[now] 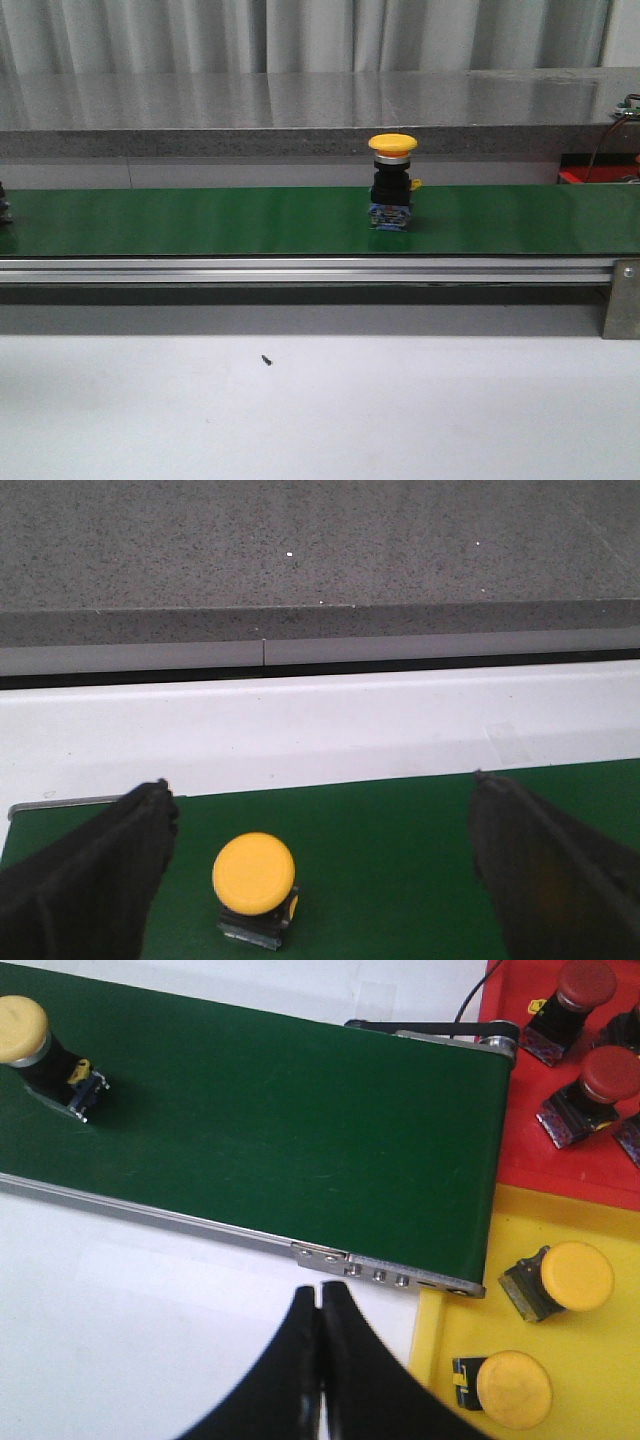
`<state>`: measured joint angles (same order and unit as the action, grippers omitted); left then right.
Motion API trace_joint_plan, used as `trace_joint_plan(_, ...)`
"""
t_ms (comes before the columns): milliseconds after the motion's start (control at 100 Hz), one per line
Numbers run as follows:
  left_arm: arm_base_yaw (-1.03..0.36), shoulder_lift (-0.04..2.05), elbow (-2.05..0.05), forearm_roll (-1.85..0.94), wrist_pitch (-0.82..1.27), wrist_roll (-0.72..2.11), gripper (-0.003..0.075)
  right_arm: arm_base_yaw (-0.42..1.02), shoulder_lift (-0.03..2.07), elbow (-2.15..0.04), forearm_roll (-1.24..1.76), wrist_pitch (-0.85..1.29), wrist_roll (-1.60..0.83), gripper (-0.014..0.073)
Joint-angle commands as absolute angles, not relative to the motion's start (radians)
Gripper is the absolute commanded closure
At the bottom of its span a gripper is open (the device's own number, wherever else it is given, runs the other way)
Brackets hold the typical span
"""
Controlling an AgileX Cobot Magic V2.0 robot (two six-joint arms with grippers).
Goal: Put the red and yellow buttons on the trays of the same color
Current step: 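Place the last yellow button on the belt behind the first, then grasp the first yellow button at the belt's far end with the right gripper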
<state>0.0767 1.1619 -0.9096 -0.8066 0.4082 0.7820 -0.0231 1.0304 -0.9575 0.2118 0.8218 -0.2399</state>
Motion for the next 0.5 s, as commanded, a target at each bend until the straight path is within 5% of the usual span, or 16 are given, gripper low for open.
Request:
trace_joint_plan(0,0.028,1.068,-0.860,-0.839,0.270,0.800,0.0169,-0.023,1.012,-0.985,0.212,0.766,-0.242,0.0653)
trace_joint_plan(120,-0.029,0.971,-0.784,-0.831,0.201,0.801,0.0312,-0.023,1.012,-0.985,0.212,0.766,-0.242,0.0653)
trace_joint_plan(360,-0.053,0.818,-0.678,-0.825,0.250,0.801,0.0739,-0.023,1.012,-0.985,0.212,0.766,-0.242,0.0653)
trace_joint_plan(490,-0.053,0.760,-0.602,-0.825,0.246,0.801,0.0740,-0.023,1.012,-0.985,0.212,0.766,-0.242,0.0653)
